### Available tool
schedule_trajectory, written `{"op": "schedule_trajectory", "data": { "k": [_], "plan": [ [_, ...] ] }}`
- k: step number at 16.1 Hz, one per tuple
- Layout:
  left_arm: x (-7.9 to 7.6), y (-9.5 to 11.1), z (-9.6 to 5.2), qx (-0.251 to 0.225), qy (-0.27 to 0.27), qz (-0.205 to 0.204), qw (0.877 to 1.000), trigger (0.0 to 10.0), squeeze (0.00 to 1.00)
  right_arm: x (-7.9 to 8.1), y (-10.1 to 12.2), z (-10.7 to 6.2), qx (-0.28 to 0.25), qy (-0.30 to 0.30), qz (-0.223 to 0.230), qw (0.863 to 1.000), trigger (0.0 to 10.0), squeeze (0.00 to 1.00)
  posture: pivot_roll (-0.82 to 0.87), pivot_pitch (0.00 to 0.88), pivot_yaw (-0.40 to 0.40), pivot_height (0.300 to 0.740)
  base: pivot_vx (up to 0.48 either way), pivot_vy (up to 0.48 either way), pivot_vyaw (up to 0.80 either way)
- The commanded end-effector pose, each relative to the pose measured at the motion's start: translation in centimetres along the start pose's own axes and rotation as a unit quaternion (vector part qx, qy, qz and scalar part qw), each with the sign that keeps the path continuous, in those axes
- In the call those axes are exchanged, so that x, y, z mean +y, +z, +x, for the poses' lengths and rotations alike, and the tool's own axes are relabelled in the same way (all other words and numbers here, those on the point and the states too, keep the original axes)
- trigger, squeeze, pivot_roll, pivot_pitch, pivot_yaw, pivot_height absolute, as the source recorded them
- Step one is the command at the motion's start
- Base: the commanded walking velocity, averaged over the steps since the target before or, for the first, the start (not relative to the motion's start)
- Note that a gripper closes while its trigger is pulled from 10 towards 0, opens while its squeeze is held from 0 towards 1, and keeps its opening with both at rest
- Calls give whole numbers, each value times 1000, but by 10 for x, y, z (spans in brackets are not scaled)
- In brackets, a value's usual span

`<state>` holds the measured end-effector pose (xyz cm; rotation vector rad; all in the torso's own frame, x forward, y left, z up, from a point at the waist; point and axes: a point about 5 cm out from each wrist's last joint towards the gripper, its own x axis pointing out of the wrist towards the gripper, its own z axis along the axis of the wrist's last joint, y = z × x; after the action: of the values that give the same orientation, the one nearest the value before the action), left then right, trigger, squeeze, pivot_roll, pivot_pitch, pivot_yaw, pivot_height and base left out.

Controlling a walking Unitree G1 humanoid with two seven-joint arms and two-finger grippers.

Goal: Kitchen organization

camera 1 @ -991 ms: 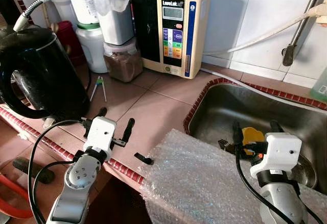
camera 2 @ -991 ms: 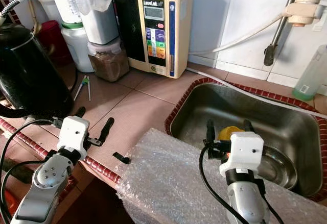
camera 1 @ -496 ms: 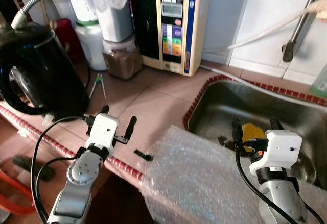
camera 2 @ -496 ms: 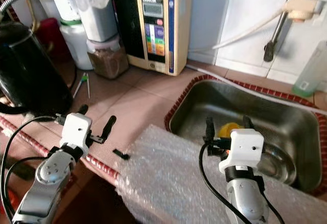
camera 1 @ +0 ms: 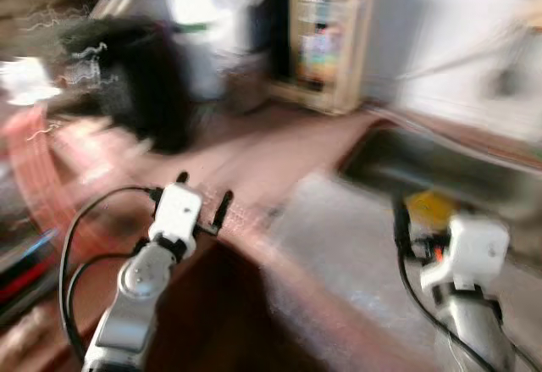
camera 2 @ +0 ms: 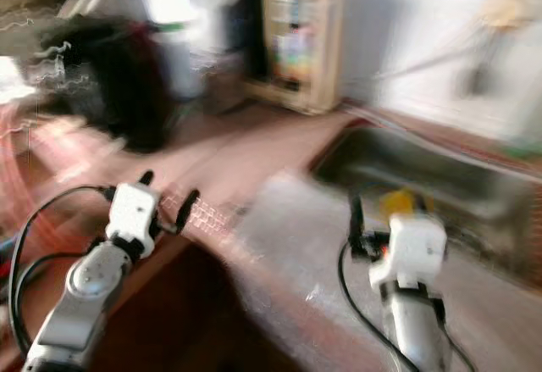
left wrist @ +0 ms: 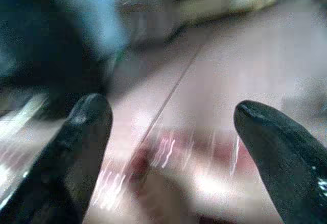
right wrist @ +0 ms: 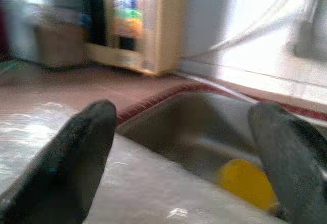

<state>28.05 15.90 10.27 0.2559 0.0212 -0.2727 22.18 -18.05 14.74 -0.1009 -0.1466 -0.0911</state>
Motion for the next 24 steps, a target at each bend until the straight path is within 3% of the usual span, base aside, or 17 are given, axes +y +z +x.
{"op": "schedule_trajectory", "data": {
  "k": [1, 5, 20, 24],
  "plan": [
    [1, 6, 5, -8, -4, 2, 1000, 10000, 0, -2, -2, -3, 6, -7, 6, 1000, 10000, 1000, -30, 0, 65, 740, -319, 0, 0],
    [2, 11, 11, -17, -8, 6, 1000, 10000, 0, 0, -2, -2, 7, -7, 10, 1000, 10000, 1000, -31, 0, 68, 740, -314, 0, 0],
    [-12, 6, 9, -11, -20, 1, 1000, 10000, 0, -3, -7, 0, 19, 8, -3, 1000, 10000, 1000, -26, 0, 43, 740, -317, 0, 0],
    [-15, 3, 11, -6, -25, 6, 1000, 10000, 0, -1, -10, -1, 23, 10, -4, 1000, 10000, 1000, -26, 0, 44, 740, 0, 0, 0]
  ]
}}
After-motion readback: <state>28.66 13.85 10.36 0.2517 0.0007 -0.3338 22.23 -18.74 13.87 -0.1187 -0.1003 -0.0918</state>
